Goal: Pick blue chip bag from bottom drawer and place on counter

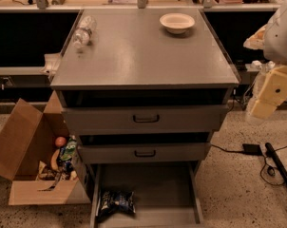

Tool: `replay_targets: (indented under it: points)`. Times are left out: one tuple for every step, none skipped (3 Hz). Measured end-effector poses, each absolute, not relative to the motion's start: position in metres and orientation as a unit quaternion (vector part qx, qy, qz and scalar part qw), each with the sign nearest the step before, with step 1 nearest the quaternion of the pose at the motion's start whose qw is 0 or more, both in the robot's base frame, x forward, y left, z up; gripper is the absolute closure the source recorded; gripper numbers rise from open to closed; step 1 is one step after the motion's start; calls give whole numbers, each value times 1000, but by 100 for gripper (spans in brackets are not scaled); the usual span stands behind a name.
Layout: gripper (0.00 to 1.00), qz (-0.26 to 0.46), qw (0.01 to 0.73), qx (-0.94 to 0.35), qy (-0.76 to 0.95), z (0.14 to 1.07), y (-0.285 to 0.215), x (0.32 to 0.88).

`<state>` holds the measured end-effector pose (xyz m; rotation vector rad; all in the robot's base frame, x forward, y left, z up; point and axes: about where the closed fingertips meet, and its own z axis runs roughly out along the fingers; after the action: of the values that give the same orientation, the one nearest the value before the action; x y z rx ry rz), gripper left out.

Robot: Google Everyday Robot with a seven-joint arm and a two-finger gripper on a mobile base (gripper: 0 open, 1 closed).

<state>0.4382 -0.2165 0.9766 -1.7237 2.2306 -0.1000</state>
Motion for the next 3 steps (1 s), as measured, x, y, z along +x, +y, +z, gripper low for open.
replay_targets:
  points:
    - [0, -35, 160, -603, 781, 976, -216, 438]
    - [0, -30, 159, -611, 775, 964, -210, 441]
    - [0, -24, 172, -639, 749, 949, -185, 433]
